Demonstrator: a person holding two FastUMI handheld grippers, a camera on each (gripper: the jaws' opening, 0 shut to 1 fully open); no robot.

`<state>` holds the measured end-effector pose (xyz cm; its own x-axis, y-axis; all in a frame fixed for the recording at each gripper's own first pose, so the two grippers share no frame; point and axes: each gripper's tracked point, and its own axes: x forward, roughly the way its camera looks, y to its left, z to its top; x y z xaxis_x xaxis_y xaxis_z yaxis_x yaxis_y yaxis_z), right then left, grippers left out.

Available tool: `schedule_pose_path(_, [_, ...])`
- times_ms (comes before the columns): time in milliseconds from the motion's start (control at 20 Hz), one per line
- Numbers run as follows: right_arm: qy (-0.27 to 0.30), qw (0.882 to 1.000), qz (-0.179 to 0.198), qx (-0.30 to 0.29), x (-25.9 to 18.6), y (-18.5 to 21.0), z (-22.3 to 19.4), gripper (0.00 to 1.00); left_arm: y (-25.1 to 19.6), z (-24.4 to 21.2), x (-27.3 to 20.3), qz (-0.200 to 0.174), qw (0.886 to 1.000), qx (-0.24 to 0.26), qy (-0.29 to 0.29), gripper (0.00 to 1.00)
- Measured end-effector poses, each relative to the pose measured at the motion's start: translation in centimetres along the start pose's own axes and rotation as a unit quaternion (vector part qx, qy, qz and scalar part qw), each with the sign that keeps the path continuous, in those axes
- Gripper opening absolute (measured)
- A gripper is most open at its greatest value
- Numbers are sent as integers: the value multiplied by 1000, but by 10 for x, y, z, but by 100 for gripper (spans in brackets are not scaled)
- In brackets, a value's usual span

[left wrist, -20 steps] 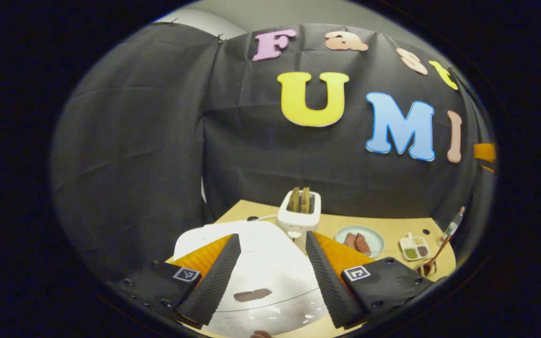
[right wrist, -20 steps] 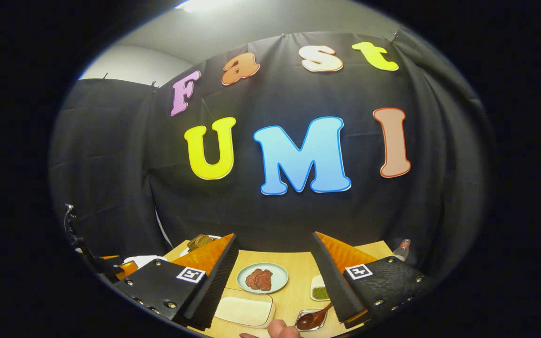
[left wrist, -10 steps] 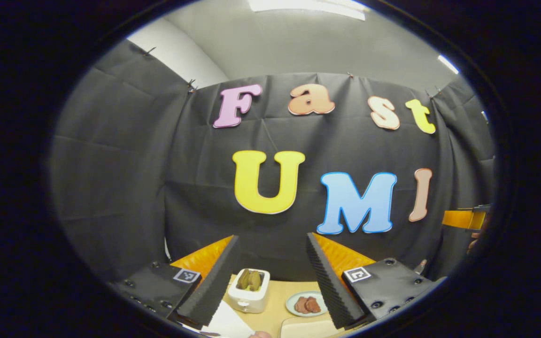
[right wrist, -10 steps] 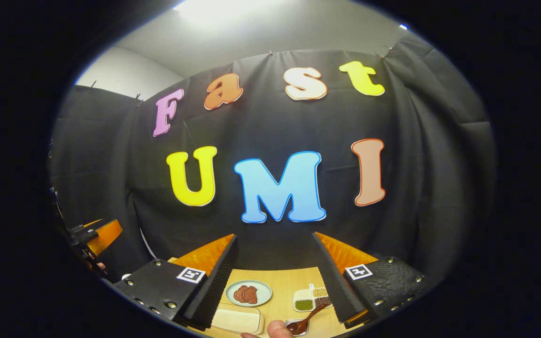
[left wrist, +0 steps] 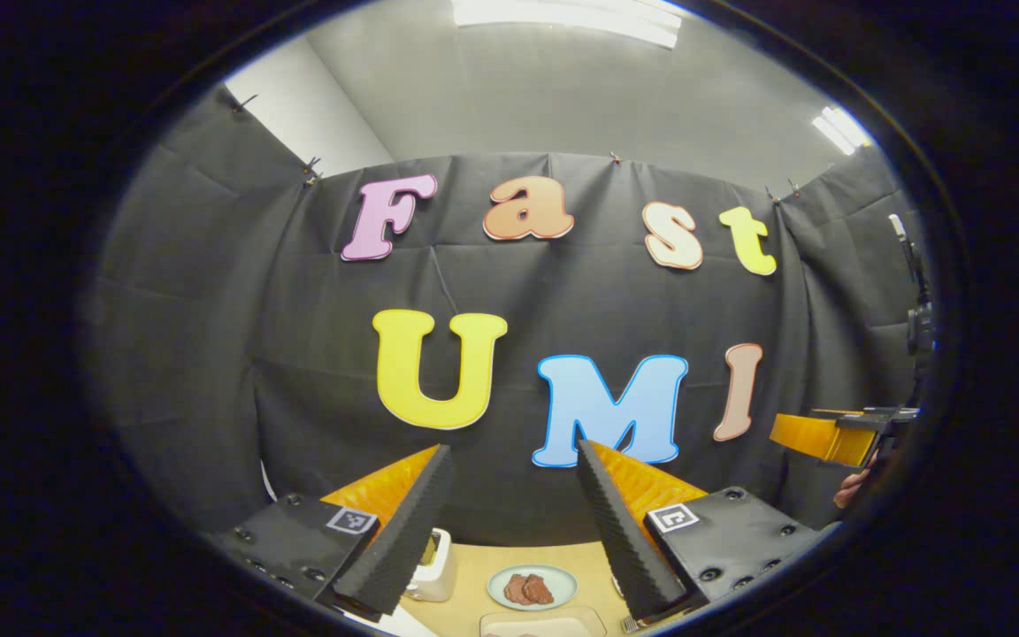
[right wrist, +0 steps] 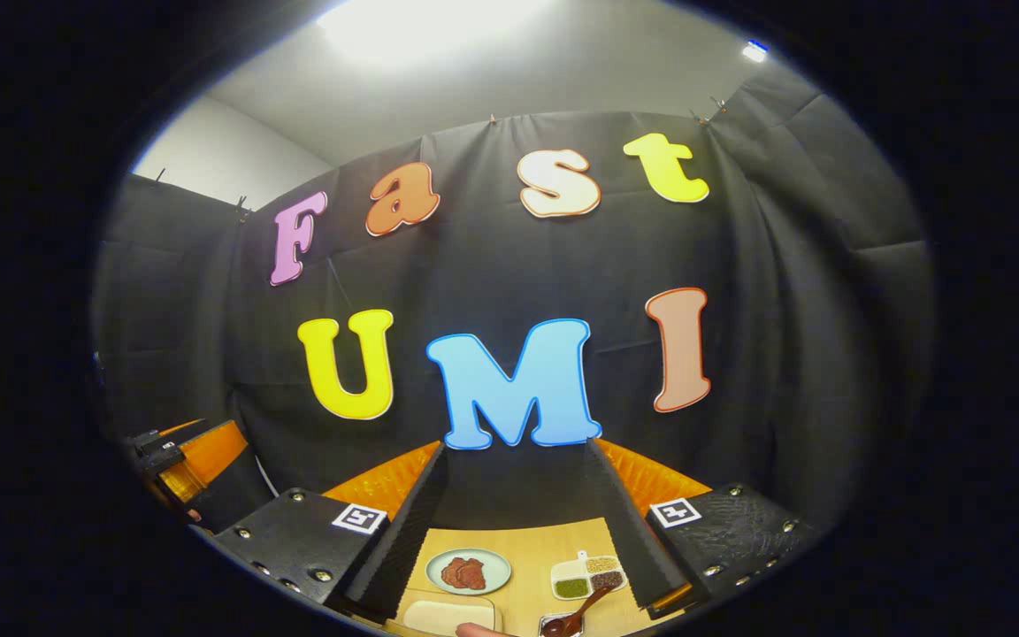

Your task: Close the left gripper, press the button to open the rice cooker; take a wooden spoon from the chopstick holder with the right hand, scoop a spoonful of rice and pour it into the rice cooker, then put the wooden spoon back into the chopstick holder.

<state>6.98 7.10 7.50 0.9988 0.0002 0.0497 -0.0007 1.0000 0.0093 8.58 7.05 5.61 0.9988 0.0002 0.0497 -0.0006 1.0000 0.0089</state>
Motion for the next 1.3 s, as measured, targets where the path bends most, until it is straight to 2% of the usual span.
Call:
schedule_pose_path(100, [1, 1000, -4, -8, 0, 0, 0, 93, 0, -4, -2, 1, 1000, 5, 6, 94])
schedule_pose_path(500, [1, 1000, -2, -6, 2, 4, -1, 93, 3, -2, -7, 2, 1000, 9, 8, 97])
schedule_pose_path(550, [2, 1000, -3, -6, 3, 3, -2, 93, 5, -1, -7, 2, 1000, 9, 6, 97])
schedule_pose_path(600, [4, 1000, -3, -5, 4, 3, -3, 93, 4, -1, -6, 2, 1000, 9, 6, 93])
schedule_pose_path(1300, [26, 1000, 2, -5, 17, 3, -16, 93, 8, -3, -1, 0, 1000, 3, 11, 95])
